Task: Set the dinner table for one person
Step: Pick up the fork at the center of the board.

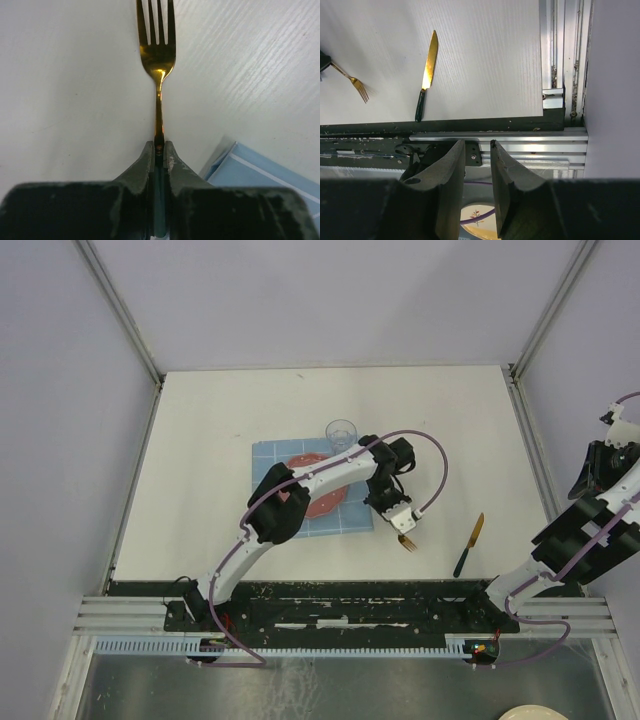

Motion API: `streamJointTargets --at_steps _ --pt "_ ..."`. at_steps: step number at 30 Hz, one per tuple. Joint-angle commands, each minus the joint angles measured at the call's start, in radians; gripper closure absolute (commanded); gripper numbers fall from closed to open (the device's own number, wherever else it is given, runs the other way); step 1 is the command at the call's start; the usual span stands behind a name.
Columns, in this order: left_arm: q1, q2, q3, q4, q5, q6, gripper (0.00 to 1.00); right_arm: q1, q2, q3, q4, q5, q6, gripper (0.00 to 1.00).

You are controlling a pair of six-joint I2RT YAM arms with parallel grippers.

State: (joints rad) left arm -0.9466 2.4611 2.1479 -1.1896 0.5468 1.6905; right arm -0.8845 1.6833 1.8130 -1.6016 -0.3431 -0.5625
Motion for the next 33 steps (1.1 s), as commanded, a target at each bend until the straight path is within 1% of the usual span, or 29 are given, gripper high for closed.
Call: streamJointTargets --at_steps 1,7,13,19,25,30,33 --pt "-0.024 0.085 0.000 0.119 -0.098 -0.065 0.97 -0.011 -0.048 0.014 -0.155 -0.009 0.000 0.66" --pt "-0.038 0.089 0.033 0.230 -0.119 -0.191 0.97 -0.010 -0.044 0.025 -0.156 -0.014 -0.001 0.66" --pt "-0.035 0.061 0.118 0.263 -0.203 -0.347 0.97 -0.009 -0.023 0.026 -0.149 -0.043 0.005 0.66" --pt "-0.008 -0.060 0.077 0.257 -0.251 -0.500 0.97 -0.010 0.009 0.025 -0.130 -0.117 0.045 0.66" --pt "0.021 -0.180 0.012 0.256 -0.285 -0.645 0.97 -0.010 0.021 0.026 -0.100 -0.133 0.066 0.66" --pt "0.027 -0.240 0.029 0.252 -0.332 -0.786 0.97 -0.010 0.038 0.040 -0.095 -0.134 0.069 0.66" --pt "0.027 -0.274 0.061 0.215 -0.370 -0.851 0.97 -0.009 0.047 0.045 -0.086 -0.133 0.076 0.67"
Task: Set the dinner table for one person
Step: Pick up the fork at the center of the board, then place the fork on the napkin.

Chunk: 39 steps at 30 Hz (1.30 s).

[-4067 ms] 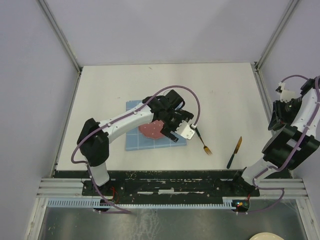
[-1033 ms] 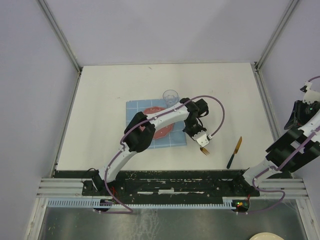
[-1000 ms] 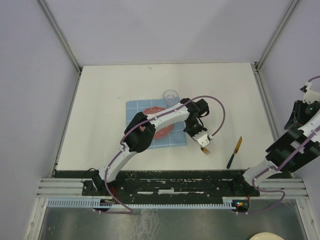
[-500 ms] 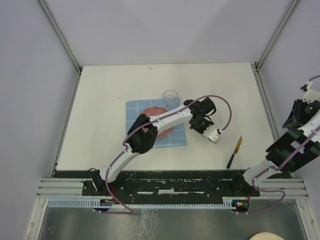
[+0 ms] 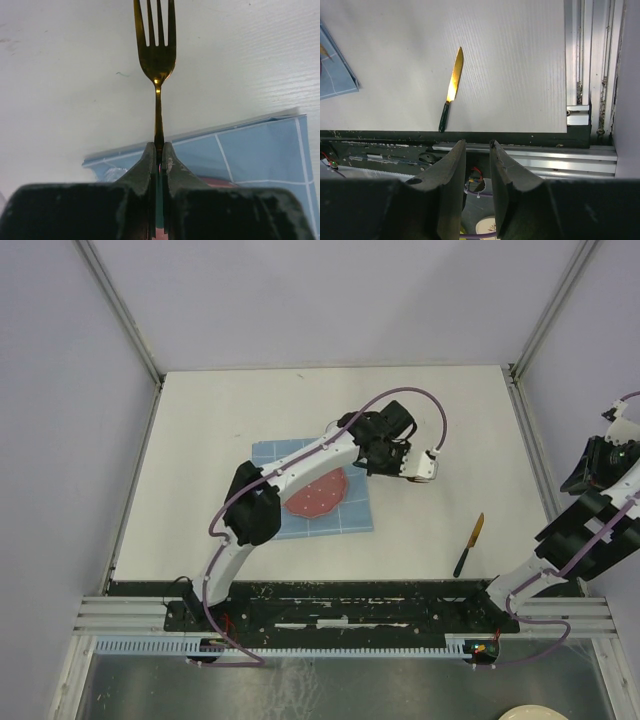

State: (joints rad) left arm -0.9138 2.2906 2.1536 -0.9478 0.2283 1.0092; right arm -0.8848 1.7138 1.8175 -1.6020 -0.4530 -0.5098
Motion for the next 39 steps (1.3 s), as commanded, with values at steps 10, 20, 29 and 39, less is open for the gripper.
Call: streamJointTargets --at_steps 10,20,29,39 --pt "0.029 -0.267 0.070 -0.126 -0.242 -0.433 0.97 -0.009 0.039 0.030 -0.072 -0.053 0.055 0.67" --pt "0.208 -0.428 -0.159 -0.111 -0.365 -0.766 0.97 -0.009 0.083 0.075 -0.072 -0.061 0.099 0.68" --pt "0.309 -0.539 -0.351 -0.058 -0.475 -0.977 0.97 -0.008 0.126 0.137 -0.085 -0.055 0.116 0.69" --pt "0.379 -0.493 -0.354 -0.058 -0.479 -1.095 0.97 -0.008 0.118 0.085 -0.066 -0.028 0.115 0.69"
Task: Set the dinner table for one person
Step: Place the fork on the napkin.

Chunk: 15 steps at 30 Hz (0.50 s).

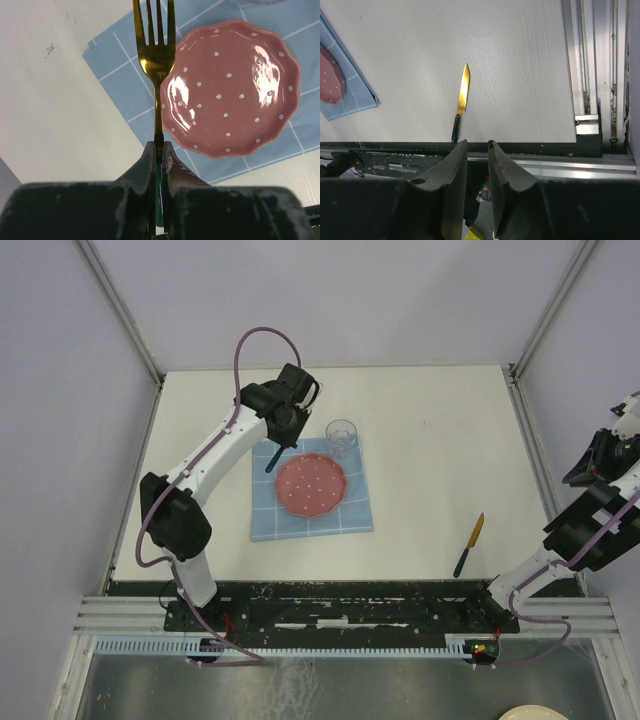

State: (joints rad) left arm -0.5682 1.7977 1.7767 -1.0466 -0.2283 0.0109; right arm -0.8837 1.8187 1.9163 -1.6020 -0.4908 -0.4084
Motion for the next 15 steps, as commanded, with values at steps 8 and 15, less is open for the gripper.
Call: streamJointTargets --at_steps 8,15 --pt "0.095 0.084 0.062 0.003 -0.013 -0.303 0.97 -0.008 0.020 -0.001 -0.075 0.040 0.017 0.70" --pt "0.099 0.096 0.014 -0.012 -0.024 -0.408 0.97 -0.007 0.023 -0.022 -0.066 0.061 0.030 0.70"
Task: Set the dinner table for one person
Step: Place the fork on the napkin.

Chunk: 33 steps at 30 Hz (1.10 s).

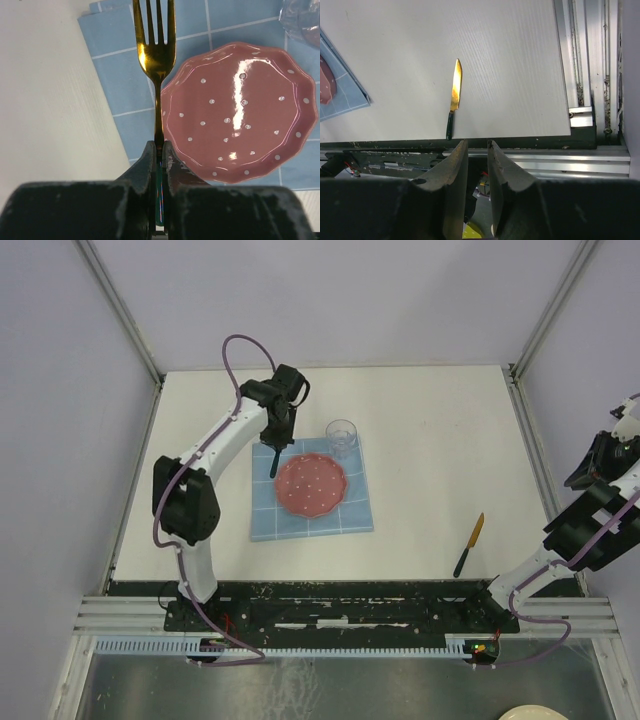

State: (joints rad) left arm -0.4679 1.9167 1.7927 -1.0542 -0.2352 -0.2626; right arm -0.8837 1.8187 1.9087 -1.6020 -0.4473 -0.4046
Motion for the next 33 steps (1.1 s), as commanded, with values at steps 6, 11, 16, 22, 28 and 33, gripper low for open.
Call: streamJointTargets --at_steps 6,11,16,22,28,33 --pt "0.002 -0.067 -0.097 -0.002 -0.001 -0.238 0.97 0.007 0.051 -0.021 -0.048 0.034 0.047 0.71" --pt "0.004 -0.145 -0.264 0.049 -0.022 -0.271 0.97 0.020 0.069 -0.018 -0.032 0.041 0.063 0.71" --pt "0.005 -0.215 -0.392 0.100 -0.034 -0.275 0.97 0.033 0.071 -0.011 -0.026 0.033 0.074 0.73" --pt "0.007 -0.240 -0.455 0.175 -0.047 -0.270 0.97 0.042 0.077 0.010 -0.027 0.027 0.074 0.73" --pt "0.016 -0.232 -0.509 0.229 -0.063 -0.280 0.97 0.049 0.074 0.002 -0.029 0.030 0.068 0.70" --pt "0.027 -0.215 -0.563 0.266 -0.045 -0.284 0.97 0.051 0.071 0.006 -0.034 0.050 0.057 0.67"
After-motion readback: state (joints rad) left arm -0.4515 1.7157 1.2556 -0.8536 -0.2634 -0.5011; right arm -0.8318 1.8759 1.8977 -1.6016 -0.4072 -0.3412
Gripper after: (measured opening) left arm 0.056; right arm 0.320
